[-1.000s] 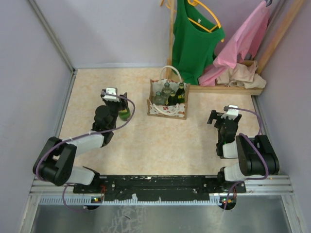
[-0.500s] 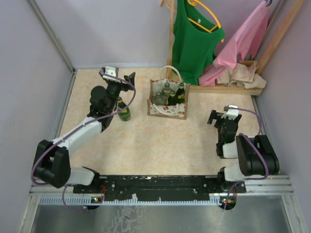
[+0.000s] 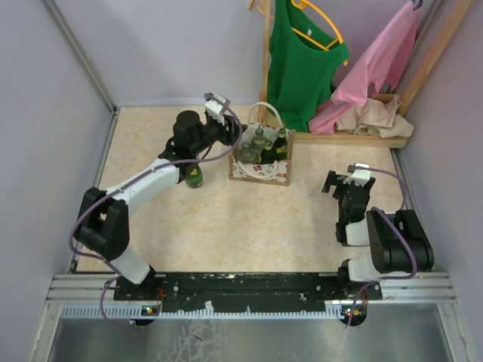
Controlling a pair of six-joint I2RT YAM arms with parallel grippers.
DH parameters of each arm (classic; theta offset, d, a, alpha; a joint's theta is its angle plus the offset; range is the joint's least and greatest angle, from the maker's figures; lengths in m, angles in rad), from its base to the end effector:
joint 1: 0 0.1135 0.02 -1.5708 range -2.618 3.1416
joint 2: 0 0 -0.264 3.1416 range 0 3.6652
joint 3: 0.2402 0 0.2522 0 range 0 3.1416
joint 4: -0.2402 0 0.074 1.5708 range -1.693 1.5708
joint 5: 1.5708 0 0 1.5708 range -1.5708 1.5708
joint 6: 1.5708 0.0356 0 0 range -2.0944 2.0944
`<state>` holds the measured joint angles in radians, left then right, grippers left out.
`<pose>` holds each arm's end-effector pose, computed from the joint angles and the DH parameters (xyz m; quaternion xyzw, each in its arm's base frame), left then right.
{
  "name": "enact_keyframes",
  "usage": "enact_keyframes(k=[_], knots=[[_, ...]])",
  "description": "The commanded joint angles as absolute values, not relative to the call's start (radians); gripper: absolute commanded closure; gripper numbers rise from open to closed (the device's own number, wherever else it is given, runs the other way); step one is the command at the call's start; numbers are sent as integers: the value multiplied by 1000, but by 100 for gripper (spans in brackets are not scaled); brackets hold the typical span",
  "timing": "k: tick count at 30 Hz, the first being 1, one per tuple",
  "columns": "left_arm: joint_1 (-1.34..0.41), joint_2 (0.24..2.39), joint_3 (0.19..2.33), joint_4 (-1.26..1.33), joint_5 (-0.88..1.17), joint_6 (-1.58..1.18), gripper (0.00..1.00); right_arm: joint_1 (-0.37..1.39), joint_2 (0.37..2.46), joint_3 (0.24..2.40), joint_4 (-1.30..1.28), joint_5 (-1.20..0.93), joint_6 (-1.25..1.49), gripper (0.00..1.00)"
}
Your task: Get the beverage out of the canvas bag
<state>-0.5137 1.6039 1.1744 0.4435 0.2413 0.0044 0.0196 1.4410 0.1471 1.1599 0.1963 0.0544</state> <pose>0.3311 -0.1966 0.3314 0.2614 0.6518 -0.2598 0.6628 0.2185 -0.0027 0.1415 0.0775 0.7480 -0.0495 0.6573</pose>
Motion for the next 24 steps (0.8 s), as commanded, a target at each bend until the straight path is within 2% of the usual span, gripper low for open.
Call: enact_keyframes(k=[1, 19, 24], knots=[[-537, 1635, 1179, 417, 298, -3, 46, 28, 1443, 181, 1216, 201, 43, 1], [-605, 1730, 1114, 435, 196, 46, 40, 29, 1443, 181, 1215, 202, 43, 1], [-609, 1754, 1111, 448, 173, 46, 32, 29, 1443, 181, 1215, 201, 43, 1]])
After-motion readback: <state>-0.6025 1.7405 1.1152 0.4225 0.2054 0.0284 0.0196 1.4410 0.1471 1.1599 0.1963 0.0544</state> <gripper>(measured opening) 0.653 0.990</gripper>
